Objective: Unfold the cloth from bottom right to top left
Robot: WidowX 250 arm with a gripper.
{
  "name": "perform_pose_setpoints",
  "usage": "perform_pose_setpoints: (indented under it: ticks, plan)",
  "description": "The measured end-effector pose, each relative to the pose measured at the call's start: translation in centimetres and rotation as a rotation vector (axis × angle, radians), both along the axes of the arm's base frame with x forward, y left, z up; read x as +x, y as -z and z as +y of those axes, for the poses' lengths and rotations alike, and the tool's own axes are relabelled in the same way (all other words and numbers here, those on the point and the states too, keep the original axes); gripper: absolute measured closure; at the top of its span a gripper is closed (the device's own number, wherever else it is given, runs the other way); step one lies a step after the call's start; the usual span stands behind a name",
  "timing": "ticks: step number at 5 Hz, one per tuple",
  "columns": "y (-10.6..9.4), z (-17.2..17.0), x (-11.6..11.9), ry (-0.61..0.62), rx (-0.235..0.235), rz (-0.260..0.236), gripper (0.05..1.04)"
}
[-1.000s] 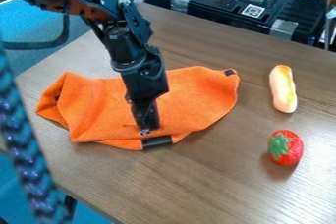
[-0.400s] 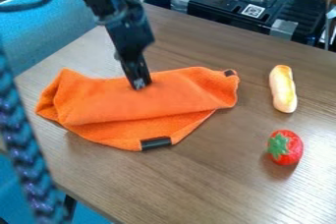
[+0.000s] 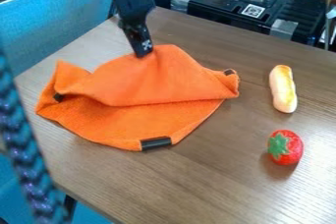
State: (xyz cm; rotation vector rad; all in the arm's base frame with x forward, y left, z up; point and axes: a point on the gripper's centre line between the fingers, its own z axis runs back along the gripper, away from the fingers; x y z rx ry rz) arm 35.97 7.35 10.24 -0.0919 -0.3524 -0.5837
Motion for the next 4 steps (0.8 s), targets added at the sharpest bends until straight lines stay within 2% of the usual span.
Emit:
perform_pose_setpoints:
  ticks: [2, 4]
  plan:
    - [-0.2, 3.6, 4.1, -0.140, -0.005, 0.007, 1.034]
    - [-0.4, 6.2, 6.4, -0.213, -0.006, 0.013, 1.034]
